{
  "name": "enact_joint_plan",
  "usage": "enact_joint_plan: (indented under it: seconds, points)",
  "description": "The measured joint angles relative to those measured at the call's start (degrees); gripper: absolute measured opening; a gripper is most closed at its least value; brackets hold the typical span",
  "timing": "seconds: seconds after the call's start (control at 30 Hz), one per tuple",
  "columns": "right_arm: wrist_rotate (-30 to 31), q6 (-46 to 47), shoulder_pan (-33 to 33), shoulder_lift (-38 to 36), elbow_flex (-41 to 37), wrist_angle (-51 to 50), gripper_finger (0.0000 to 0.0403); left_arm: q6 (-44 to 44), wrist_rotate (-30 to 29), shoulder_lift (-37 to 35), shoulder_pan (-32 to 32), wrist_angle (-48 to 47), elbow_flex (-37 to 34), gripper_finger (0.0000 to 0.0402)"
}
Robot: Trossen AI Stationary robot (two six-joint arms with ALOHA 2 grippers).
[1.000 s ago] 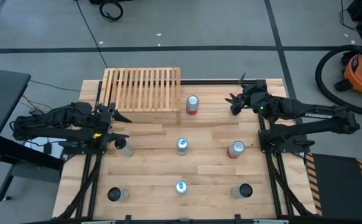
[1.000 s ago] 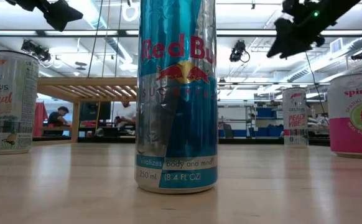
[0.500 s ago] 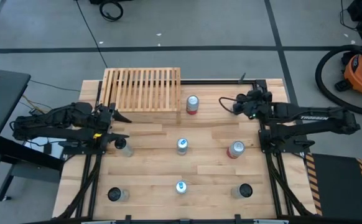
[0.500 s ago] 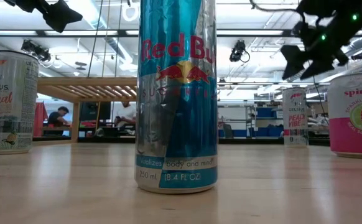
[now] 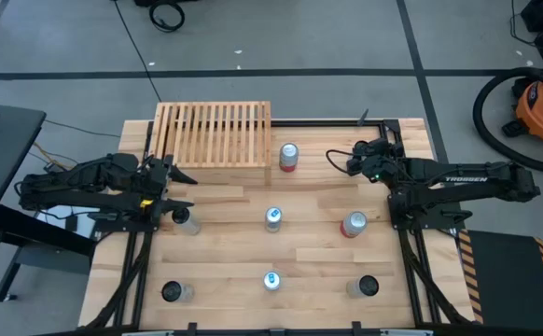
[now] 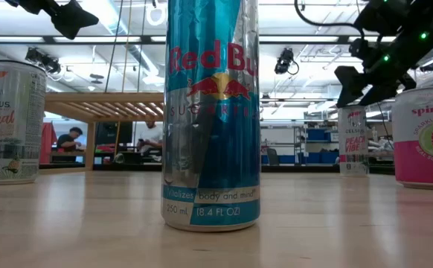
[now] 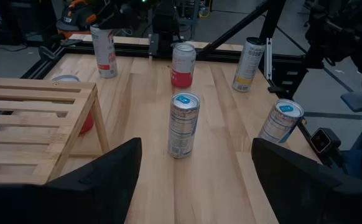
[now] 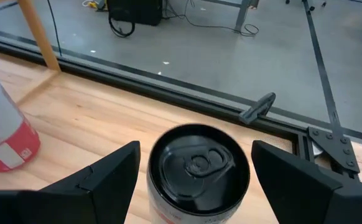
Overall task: Place canned beverage on shelf
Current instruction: Put the top white pink soda can on the shelf
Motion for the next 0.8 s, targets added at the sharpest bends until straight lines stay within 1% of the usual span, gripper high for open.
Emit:
enact_joint_plan:
  seconds: [0.17,0.43,0.6,0.67,0.8]
  points:
    - [-0.5,0.6,-0.7,0.0,-2.6,2.4,0.0317,0.0,0.0,0.0,0.0,0.0,0.0,0.0314]
    - [-1.4,0.9,-2.2,0.0,-4.5,4.0,0.0317,0.0,0.0,0.0,0.0,0.0,0.0,0.0314]
    - [-2.9,0.8,-3.4,0.0,-6.7,7.0,0.0315,0.0,0.0,0.0,0.0,0.0,0.0,0.0314]
    - [-3.2,0.8,-3.7,0.0,-6.7,7.5,0.0305,0.4,0.0,0.0,0.0,0.0,0.0,0.0314]
    - [-3.9,-0.6,-4.0,0.0,-6.7,8.6,0.0265,0.5,0.0,0.0,0.0,0.0,0.0,0.0314]
